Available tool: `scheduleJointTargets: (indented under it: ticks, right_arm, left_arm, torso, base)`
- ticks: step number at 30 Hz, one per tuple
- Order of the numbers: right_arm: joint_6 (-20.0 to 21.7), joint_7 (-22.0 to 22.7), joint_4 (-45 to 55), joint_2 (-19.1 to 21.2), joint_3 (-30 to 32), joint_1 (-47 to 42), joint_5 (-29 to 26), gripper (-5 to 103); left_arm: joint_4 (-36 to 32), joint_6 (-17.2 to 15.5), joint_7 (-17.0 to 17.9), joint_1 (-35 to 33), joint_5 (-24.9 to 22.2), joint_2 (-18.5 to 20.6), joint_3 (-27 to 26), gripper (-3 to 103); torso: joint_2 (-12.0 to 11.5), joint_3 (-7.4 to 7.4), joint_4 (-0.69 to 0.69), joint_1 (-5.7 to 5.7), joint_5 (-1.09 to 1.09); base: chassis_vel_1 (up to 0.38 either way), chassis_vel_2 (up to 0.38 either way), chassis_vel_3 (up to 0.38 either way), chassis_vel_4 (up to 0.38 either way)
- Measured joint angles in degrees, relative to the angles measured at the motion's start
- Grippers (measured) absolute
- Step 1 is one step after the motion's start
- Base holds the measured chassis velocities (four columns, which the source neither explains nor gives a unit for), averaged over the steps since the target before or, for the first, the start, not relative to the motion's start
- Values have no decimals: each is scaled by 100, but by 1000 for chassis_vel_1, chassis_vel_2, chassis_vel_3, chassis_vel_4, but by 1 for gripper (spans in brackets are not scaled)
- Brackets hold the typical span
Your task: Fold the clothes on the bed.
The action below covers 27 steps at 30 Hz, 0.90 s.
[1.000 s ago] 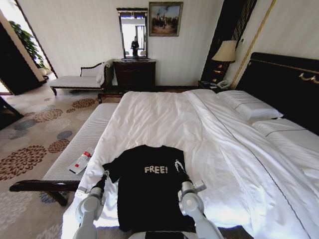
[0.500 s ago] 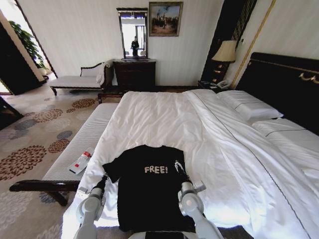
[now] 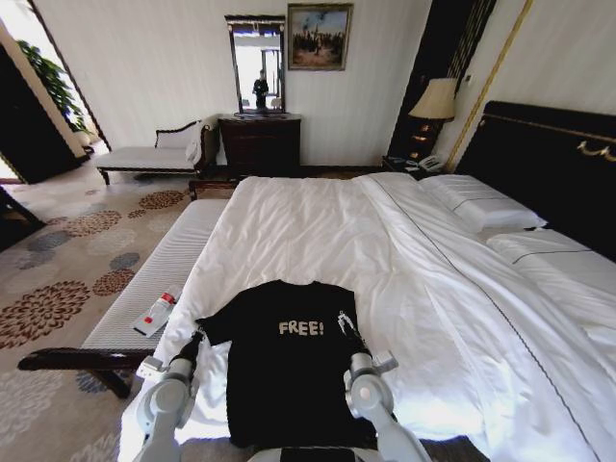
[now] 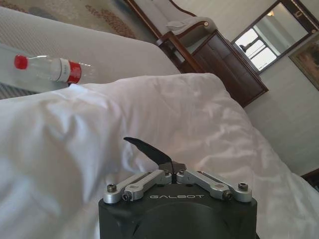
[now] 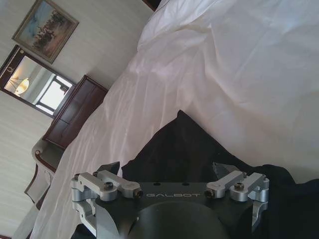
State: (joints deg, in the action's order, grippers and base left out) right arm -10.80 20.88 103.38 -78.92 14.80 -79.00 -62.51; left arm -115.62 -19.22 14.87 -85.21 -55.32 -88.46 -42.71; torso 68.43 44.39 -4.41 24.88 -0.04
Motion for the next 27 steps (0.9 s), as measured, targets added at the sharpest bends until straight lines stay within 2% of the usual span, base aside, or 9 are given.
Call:
scheduleJointTargets:
  ticks: [4, 10, 18, 27]
  right_arm:
    - [-5, -5, -15, -12, -8, 20, 11, 100]
    - [-6, -9, -8, -6, 9, 47, 20, 100]
    - [-6, -9, -31, -8, 18, 72, 27, 100]
    - [-6, -9, -139, -35, 9, 133, 45, 100]
  left_arm:
    - [-69, 183, -293, -25, 566, 45, 353, 0]
    - [97, 324, -598, 44, 1085, 143, 883, 0]
    - [371, 501, -1006, 185, 1469, 249, 1559, 0]
    - [751, 555, -1095, 315, 1629, 278, 1861, 0]
  torso:
    - [0, 0, 0, 0, 0]
    - [0, 0, 0, 0, 0]
    - [0, 0, -1, 0, 0]
    - [0, 0, 0, 0, 0]
  base:
    - [0, 0, 0, 0]
    - [0, 0, 0, 0]
    - [0, 0, 0, 0]
    - [0, 0, 0, 0]
